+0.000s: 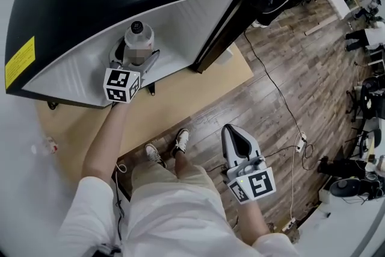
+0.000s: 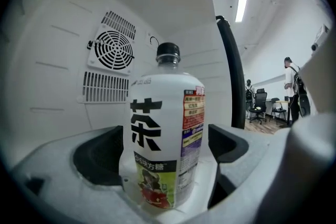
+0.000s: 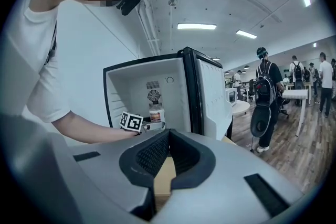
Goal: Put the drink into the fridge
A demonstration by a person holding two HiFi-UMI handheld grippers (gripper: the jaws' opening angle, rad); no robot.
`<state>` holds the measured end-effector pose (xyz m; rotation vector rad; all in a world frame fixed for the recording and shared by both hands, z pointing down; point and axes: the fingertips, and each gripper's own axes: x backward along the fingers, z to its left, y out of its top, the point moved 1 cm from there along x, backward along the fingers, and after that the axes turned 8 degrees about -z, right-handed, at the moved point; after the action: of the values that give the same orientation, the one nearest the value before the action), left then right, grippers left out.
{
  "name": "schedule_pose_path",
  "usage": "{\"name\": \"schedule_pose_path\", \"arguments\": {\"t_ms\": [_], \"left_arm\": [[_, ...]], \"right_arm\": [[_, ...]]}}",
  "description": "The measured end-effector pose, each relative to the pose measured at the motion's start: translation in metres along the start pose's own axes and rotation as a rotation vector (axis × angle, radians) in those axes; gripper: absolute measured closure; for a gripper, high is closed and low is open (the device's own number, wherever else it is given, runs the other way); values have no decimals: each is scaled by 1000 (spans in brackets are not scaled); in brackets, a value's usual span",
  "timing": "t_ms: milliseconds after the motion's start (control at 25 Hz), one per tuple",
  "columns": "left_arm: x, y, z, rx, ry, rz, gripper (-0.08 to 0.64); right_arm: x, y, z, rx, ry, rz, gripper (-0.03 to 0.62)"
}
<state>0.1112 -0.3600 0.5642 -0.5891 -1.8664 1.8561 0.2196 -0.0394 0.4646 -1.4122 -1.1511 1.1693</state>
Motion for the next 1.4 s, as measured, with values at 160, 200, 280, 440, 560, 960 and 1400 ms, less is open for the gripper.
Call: {"name": "schedule_pose_path", "arguments": {"t_ms": [160, 200, 280, 440, 560, 960, 1400], "left_arm": [[15, 9, -2, 26, 9, -19, 61], [19, 10, -3, 33, 7, -21, 61], [28, 13, -6, 45, -2, -20, 61], [45, 14, -8, 42, -15, -8, 61], [58, 14, -9, 47, -14, -1, 61], [104, 20, -18, 96, -56, 10, 64], [149, 65, -39, 115, -109, -45, 282]], "right_arm": [[-1, 0, 9, 3, 15, 9, 591], [-1, 0, 12, 4, 19, 10, 591], [-3, 1, 19, 9, 30, 9, 591], [-10, 5, 34, 18, 63, -3, 591], [-14, 8, 44, 27, 85, -10, 591], [-21, 3, 84, 2, 143, -27, 591], [-48, 30, 109, 20, 258, -90, 591]]}}
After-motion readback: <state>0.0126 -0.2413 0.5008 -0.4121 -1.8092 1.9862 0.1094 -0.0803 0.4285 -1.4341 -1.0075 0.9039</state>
